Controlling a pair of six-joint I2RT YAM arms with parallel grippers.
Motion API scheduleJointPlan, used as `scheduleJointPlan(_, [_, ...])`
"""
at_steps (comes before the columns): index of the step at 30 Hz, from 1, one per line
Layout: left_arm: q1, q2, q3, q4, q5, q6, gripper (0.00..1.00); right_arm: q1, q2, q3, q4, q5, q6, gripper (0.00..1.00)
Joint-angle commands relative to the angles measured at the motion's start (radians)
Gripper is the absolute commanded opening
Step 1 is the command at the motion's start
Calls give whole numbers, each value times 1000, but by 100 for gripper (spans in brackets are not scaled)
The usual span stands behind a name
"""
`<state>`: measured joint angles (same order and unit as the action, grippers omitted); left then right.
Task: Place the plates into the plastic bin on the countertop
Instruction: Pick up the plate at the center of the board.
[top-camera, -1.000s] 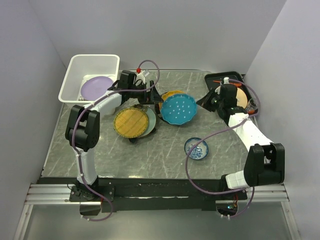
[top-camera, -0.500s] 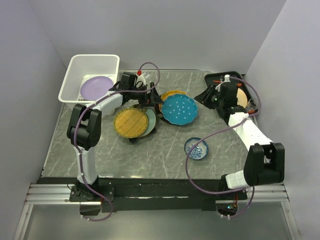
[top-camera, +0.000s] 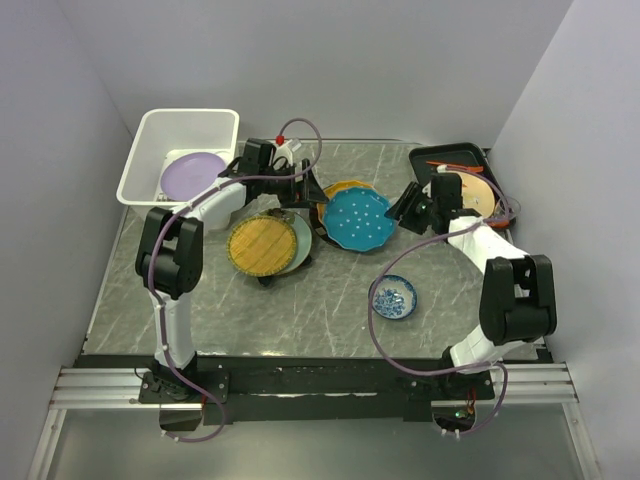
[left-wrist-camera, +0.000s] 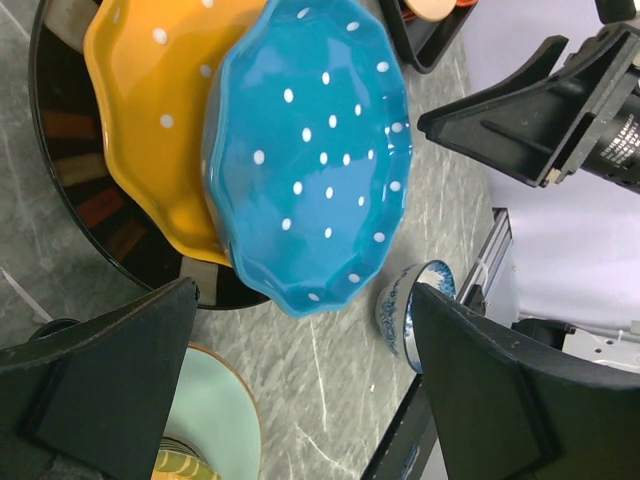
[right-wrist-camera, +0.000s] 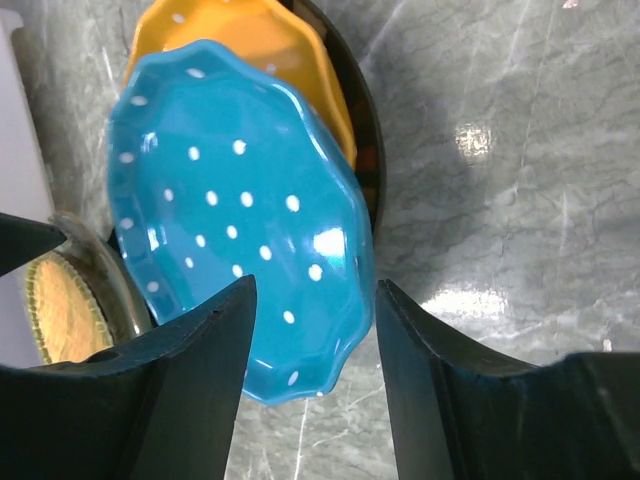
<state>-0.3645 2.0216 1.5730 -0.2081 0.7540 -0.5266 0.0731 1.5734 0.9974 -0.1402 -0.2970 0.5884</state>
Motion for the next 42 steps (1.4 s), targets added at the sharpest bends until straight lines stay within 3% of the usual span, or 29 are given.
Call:
scheduleJointPlan(1, [-5,5,41,-7,-1,33,93,-15,49,-8,45,-36,-4,59])
scheduleJointPlan(10, [-5,2,28,-4,-5,37,93,-33,96,-68,137,-135,39,58])
scheduleJointPlan(15, [-5,-1,25,-4,-5,37,94,-56,119,-118,278,-261,83,56])
scheduleJointPlan(18, [-5,-1,24,-13,-8,43,94,-61,129,-147,333,-303,105,50])
scheduleJointPlan(22, [-5,-6,19,-14,-16,50,94,-68,145,-180,402,-362,137,27])
scheduleJointPlan(28, [-5,-12,13,-14,-19,50,94,-99,143,-206,453,-390,153,10])
scheduleJointPlan(34, [-4,-14,5,1,-10,39,94,-117,112,-220,465,-395,157,2])
scheduleJointPlan(42, [-4,-20,-5,29,16,25,94,-125,68,-238,505,-425,180,1])
